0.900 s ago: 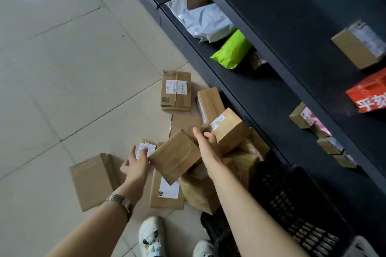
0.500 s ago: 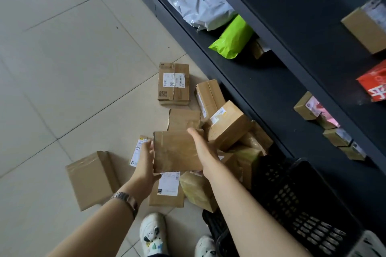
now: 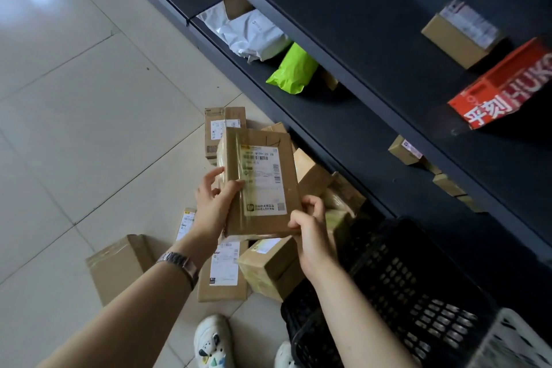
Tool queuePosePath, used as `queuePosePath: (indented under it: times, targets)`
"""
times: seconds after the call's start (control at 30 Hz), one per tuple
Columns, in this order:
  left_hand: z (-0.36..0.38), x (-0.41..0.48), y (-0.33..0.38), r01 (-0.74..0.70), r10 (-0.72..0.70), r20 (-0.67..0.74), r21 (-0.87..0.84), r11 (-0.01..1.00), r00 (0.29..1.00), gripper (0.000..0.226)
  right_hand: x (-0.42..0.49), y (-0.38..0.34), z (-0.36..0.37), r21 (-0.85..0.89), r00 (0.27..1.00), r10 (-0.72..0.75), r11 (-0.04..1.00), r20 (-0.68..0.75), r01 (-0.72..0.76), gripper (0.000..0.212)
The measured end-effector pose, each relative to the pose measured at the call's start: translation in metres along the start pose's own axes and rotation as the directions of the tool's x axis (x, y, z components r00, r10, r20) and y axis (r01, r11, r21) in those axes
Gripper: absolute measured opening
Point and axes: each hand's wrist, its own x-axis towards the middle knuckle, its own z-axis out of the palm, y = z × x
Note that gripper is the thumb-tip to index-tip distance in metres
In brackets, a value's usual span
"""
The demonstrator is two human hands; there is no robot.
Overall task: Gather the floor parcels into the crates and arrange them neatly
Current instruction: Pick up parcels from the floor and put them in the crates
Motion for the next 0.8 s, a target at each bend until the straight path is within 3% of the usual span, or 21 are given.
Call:
queuePosePath:
  times: [0.13, 0.3, 0.5, 0.63, 0.73, 0.8]
  targets:
    - [0.021, -0.013, 0.006, -0.07, 0.07, 0.086, 0.001, 0.998, 0.994, 0.048, -0.01, -0.009, -0.02, -0.013, 0.998, -0.066, 0.998, 0.006, 0.067, 0.051]
    - [0.043, -0.034, 0.002, -0.05, 0.048, 0.198, 0.007, 0.999, 0.979, 0.044, -0.03, -0.011, -0.057, 0.035, 0.995, -0.1, 0.994, -0.018, 0.1, 0.044]
    - [0.077, -0.061, -0.013, -0.009, -0.035, 0.304, 0.141, 0.99, 0.952, 0.059, -0.042, 0.011, -0.103, 0.201, 0.995, -0.069, 0.976, -0.071, 0.082, 0.009]
    - [0.115, -0.086, -0.027, -0.018, -0.098, 0.368, 0.301, 0.954, 0.925, 0.067, -0.05, 0.037, -0.146, 0.304, 0.991, -0.023, 0.951, -0.129, 0.062, 0.034]
    - [0.147, -0.1, -0.048, -0.006, -0.14, 0.393, 0.349, 0.937, 0.909, 0.04, -0.061, 0.061, -0.185, 0.379, 0.977, -0.001, 0.922, -0.214, 0.084, 0.031]
    - [0.173, -0.113, -0.062, -0.003, -0.18, 0.434, 0.388, 0.922, 0.883, 0.033, -0.071, 0.075, -0.215, 0.445, 0.962, 0.018, 0.889, -0.274, 0.11, 0.031]
